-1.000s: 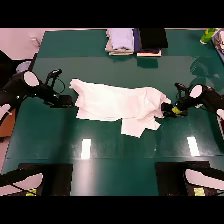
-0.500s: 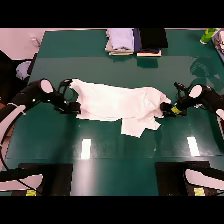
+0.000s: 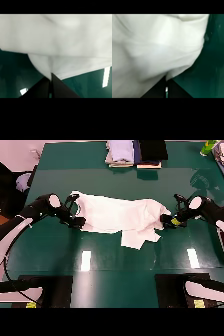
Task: Fold the shirts.
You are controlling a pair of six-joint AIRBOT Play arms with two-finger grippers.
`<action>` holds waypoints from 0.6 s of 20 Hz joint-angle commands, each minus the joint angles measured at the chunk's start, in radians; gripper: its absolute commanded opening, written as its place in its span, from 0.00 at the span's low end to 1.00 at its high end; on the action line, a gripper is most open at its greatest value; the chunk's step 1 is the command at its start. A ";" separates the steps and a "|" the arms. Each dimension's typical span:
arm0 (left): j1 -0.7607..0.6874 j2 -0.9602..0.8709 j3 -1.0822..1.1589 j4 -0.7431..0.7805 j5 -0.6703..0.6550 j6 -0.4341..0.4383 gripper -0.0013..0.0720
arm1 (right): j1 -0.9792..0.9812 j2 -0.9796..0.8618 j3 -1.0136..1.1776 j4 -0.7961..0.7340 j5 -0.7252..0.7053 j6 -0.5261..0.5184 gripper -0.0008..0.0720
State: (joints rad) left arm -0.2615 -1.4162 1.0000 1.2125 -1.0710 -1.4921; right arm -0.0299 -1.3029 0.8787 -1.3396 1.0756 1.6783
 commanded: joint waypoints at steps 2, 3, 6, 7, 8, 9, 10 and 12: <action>0.000 0.022 0.053 0.026 -0.004 0.001 0.06 | 0.003 0.032 0.098 0.006 0.071 -0.029 0.03; 0.000 0.053 0.094 0.052 -0.015 0.000 0.05 | 0.010 0.059 0.133 0.000 0.088 -0.044 0.03; 0.000 0.207 0.289 0.151 -0.048 0.000 0.06 | 0.015 0.196 0.271 0.001 0.103 -0.065 0.03; 0.000 0.271 0.372 0.190 -0.051 0.000 0.06 | 0.015 0.246 0.331 0.000 0.102 -0.067 0.03; 0.000 0.335 0.459 0.226 -0.050 0.000 0.06 | 0.015 0.299 0.401 0.001 0.097 -0.072 0.03; -0.001 0.396 0.547 0.262 -0.047 0.000 0.06 | 0.015 0.351 0.476 0.001 0.086 -0.075 0.03; -0.001 0.449 0.626 0.286 -0.045 0.000 0.06 | 0.015 0.394 0.545 0.000 0.075 -0.075 0.03; -0.001 0.542 0.778 0.309 -0.043 0.000 0.05 | 0.015 0.476 0.679 0.000 0.051 -0.075 0.03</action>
State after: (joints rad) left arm -0.2615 -1.0088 1.5738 1.4433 -1.1164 -1.4921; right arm -0.0151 -0.9424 1.3842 -1.3388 1.1568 1.6112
